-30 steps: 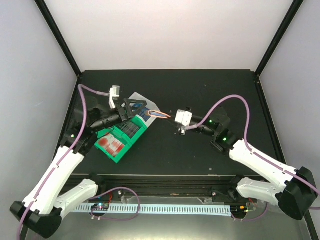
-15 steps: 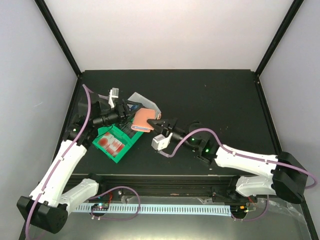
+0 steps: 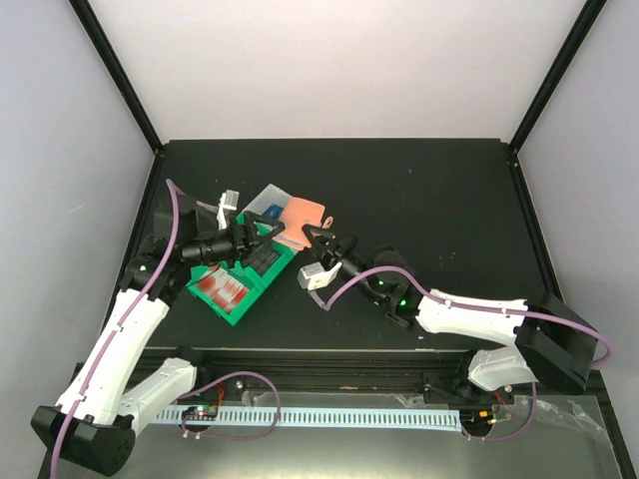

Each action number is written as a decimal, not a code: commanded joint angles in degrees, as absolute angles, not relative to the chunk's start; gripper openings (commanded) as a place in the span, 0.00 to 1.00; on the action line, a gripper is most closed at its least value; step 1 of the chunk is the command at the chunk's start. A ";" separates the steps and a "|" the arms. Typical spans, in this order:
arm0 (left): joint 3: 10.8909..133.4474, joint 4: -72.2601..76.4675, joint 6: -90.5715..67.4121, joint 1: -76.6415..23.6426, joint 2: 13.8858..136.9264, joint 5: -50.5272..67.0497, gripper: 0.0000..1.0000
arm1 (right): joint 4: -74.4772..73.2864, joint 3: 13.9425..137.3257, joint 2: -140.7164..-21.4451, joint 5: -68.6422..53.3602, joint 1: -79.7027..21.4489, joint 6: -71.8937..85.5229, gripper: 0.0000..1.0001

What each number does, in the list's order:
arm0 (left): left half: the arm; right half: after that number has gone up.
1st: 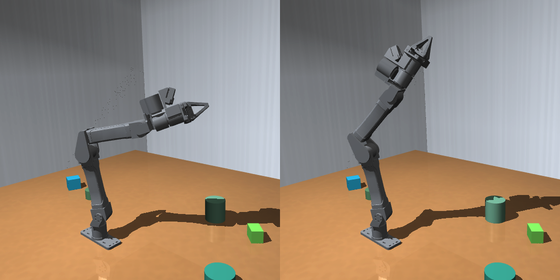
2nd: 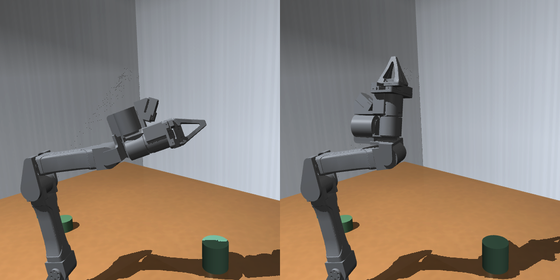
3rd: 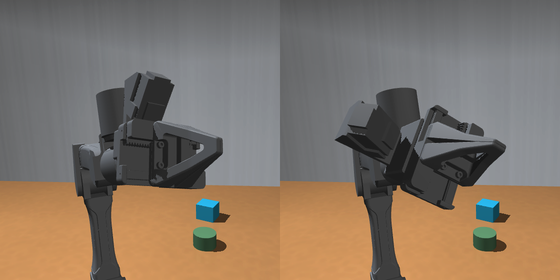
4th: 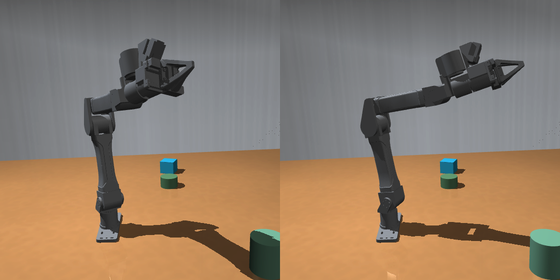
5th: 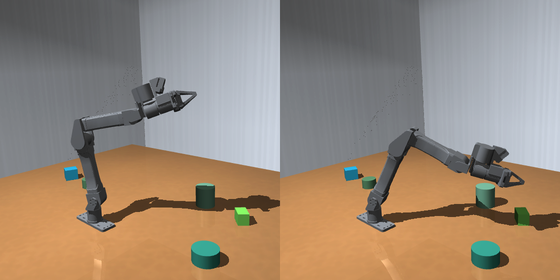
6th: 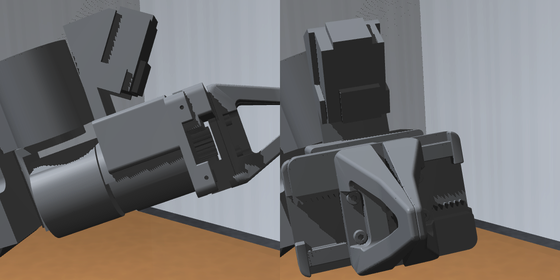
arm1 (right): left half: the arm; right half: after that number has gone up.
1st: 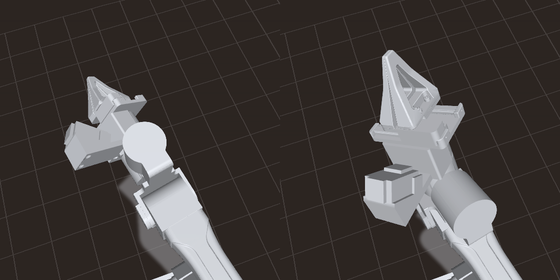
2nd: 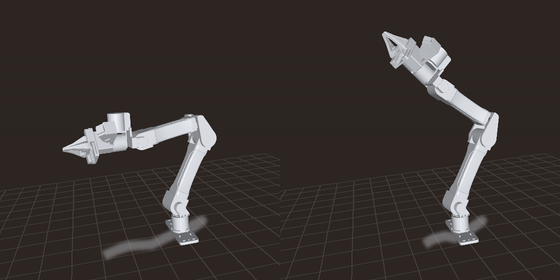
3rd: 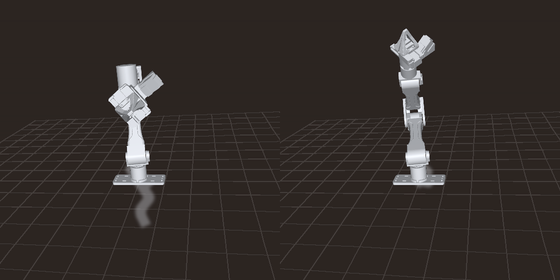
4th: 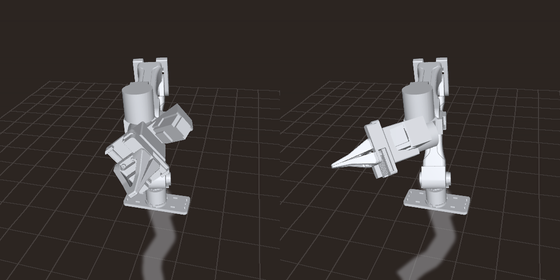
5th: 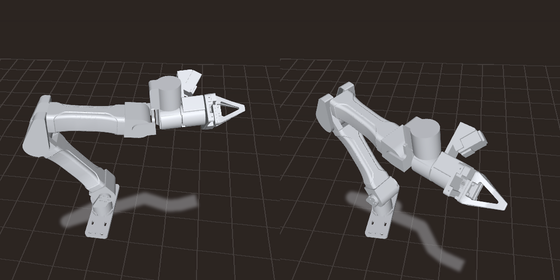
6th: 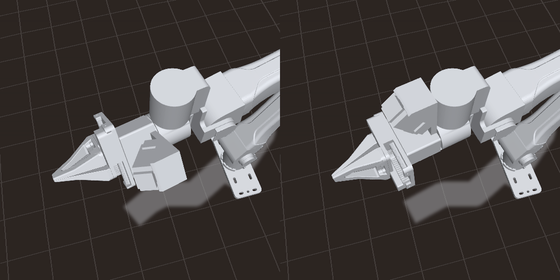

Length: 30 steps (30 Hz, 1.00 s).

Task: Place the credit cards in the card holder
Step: Turn over the card holder at the center of the board.

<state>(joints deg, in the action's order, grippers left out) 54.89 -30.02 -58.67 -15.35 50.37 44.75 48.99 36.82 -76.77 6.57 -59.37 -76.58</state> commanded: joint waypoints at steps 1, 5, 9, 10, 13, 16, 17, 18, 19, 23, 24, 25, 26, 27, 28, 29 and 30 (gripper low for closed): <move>53.14 -27.87 -60.82 -15.03 50.74 50.33 0.80 | 55.39 36.46 -75.57 6.84 -60.15 -78.06 0.01; 54.22 -24.41 -61.67 -14.32 52.22 54.99 0.78 | 52.72 36.29 -74.75 5.30 -62.35 -77.61 0.02; 59.74 -30.30 -55.50 -13.54 54.29 56.47 0.70 | 51.40 36.00 -74.72 5.55 -65.24 -77.52 0.02; 59.72 -31.17 -54.82 -13.54 54.60 57.01 0.65 | 51.53 36.03 -74.95 5.80 -65.65 -77.60 0.02; 56.23 -29.99 -55.04 -13.53 54.26 59.50 0.42 | 51.56 36.20 -75.44 6.21 -66.14 -77.88 0.02; 54.19 -29.38 -54.50 -13.45 53.17 60.36 0.23 | 50.56 36.47 -75.41 6.32 -66.17 -77.48 0.02; 54.22 -29.43 -54.06 -13.45 52.98 60.38 0.18 | 50.50 36.40 -75.41 6.32 -66.23 -77.25 0.02; 54.52 -29.63 -53.46 -13.45 52.87 60.36 0.13 | 50.31 36.39 -75.29 6.30 -66.30 -76.99 0.03; 54.65 -29.95 -53.01 -13.45 52.83 60.03 0.07 | 49.99 36.47 -75.18 6.33 -66.35 -76.50 0.04; 54.70 -30.27 -51.01 -13.32 52.82 56.75 0.02 | 46.80 38.05 -73.93 7.11 -66.43 -67.98 0.45; 54.68 -29.91 -50.31 -13.17 52.90 55.49 0.02 | 42.21 40.12 -73.47 7.56 -66.44 -64.14 0.59; 54.69 -29.14 -49.04 -12.81 53.10 54.36 0.02 | 36.63 42.73 -72.81 8.21 -66.52 -59.99 0.67; 54.70 -29.02 -47.53 -12.21 53.23 52.82 0.01 | 30.16 45.66 -72.21 8.74 -66.51 -54.29 0.73; 54.63 -29.15 -46.26 -11.37 53.33 50.64 0.01 | 23.95 48.26 -71.69 8.85 -66.52 -49.06 0.76; 54.27 -28.29 -44.95 -10.93 53.24 49.20 0.01 | 18.14 50.10 -70.92 8.32 -66.53 -45.05 0.78; 53.91 -27.23 -43.47 -10.32 53.07 47.24 0.02 | 13.69 50.93 -69.95 7.45 -66.53 -41.27 0.79; 53.75 -26.85 -42.26 -10.13 52.73 44.28 0.01 | 10.16 51.31 -68.70 6.29 -66.52 -37.80 0.79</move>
<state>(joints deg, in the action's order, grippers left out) 54.13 -29.47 -49.36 -11.86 53.84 53.21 28.80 46.26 -73.91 7.57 -66.19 -58.06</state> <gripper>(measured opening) 0.114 0.782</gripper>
